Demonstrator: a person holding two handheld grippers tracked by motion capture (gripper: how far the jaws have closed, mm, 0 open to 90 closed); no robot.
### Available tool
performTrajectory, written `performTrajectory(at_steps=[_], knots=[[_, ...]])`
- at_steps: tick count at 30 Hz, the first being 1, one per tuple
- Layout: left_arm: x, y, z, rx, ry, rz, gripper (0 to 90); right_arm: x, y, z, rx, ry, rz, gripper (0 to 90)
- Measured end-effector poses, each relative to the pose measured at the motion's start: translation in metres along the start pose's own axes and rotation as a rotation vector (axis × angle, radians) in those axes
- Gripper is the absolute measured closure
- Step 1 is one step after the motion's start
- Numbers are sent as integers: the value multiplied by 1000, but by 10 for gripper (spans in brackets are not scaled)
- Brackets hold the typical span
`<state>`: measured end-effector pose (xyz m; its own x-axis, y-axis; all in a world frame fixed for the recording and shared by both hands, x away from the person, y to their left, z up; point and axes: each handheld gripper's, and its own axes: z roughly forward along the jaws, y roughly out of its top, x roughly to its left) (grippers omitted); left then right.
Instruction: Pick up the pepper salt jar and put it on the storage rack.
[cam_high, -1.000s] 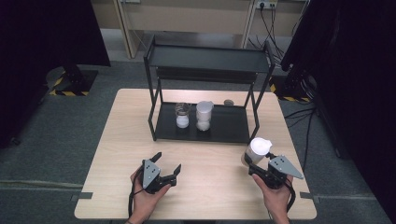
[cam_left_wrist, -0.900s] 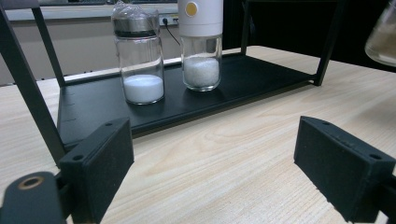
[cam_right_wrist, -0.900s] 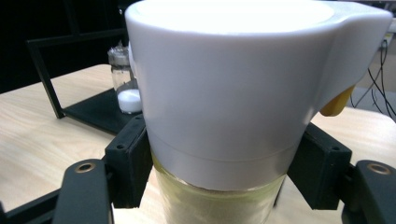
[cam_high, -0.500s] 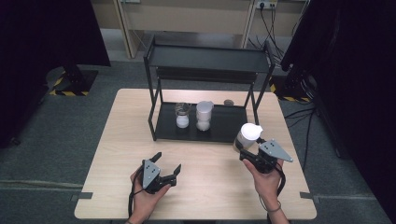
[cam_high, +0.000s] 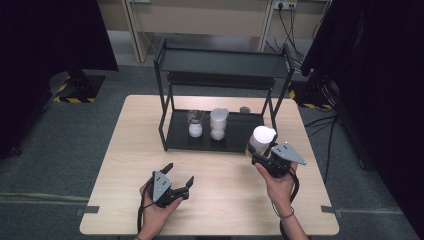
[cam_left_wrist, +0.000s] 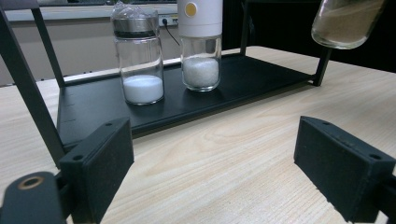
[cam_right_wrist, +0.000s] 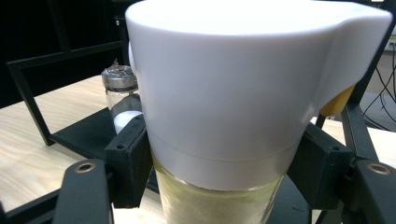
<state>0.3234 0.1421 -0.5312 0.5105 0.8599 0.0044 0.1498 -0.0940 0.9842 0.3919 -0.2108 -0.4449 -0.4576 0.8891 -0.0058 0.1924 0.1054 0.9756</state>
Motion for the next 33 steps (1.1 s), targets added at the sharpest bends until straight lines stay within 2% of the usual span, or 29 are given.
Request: performTrajectory(at_steps=[33], knots=[[0, 0, 0, -2, -2, 2, 116, -9, 9, 44, 43, -47, 21, 307]])
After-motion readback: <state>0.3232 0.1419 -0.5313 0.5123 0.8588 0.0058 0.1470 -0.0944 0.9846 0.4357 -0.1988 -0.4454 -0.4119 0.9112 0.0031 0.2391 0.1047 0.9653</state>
